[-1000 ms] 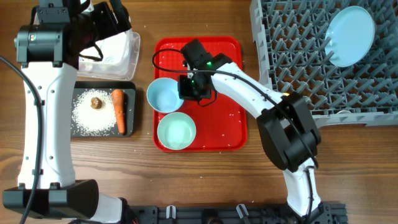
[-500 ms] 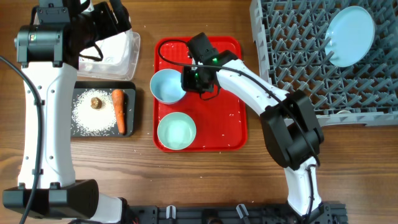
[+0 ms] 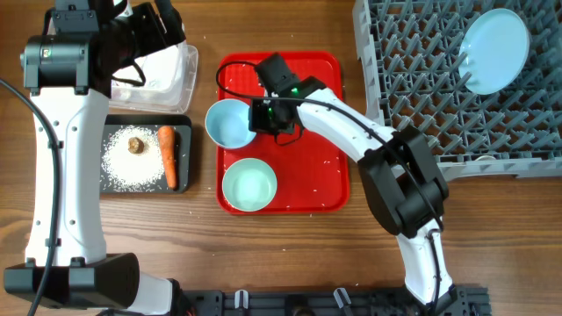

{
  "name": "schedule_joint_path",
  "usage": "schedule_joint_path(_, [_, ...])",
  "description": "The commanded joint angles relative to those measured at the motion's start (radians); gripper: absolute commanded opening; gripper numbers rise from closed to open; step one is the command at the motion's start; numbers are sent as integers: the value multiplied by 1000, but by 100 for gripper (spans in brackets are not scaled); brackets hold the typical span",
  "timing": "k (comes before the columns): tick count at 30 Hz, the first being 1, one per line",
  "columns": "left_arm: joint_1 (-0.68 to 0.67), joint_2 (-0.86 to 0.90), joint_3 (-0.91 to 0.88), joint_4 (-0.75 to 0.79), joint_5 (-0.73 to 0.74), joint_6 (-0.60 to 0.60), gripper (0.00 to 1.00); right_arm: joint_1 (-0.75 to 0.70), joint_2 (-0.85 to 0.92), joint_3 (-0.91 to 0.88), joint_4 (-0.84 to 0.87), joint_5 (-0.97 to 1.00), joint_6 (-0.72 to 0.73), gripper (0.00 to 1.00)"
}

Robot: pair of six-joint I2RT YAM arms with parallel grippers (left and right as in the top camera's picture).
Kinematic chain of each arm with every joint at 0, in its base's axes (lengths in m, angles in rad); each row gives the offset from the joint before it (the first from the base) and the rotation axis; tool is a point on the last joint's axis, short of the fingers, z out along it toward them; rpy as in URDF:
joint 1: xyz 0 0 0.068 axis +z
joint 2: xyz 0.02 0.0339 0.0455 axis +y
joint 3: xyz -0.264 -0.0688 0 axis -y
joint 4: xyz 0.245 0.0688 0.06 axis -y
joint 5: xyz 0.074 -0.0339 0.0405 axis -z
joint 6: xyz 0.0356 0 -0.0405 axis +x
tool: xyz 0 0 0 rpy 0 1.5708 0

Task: Sort waste into correct bins and load items into the dishwasher rack
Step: 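Grasp the light-blue bowl with the right gripper and lift it, then place the bowl into the grey rack beside the plate with the right gripper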

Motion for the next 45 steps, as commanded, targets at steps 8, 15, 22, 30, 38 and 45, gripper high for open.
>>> schedule_joint_path(8, [8, -26, -1, -1, -6, -8, 100, -192, -254, 45, -24, 146, -104, 4])
schedule_joint_path(15, [8, -26, -1, -1, -6, -8, 100, -335, -530, 45, -76, 587, -230, 4])
schedule_joint_path(22, [8, -26, -1, -1, -6, -8, 100, -397, -557, 44, -37, 1098, -532, 4])
schedule_joint_path(30, [8, -26, -1, -1, -6, -8, 100, -419, -433, 44, 115, 1228, -970, 4])
schedule_joint_path(38, [8, -26, -1, -1, -6, -8, 100, -419, -304, 44, 255, 1228, -1275, 4])
schedule_joint_path(45, [8, -26, -1, -1, -6, -8, 100, -419, -242, 44, 267, 1226, -1306, 4])
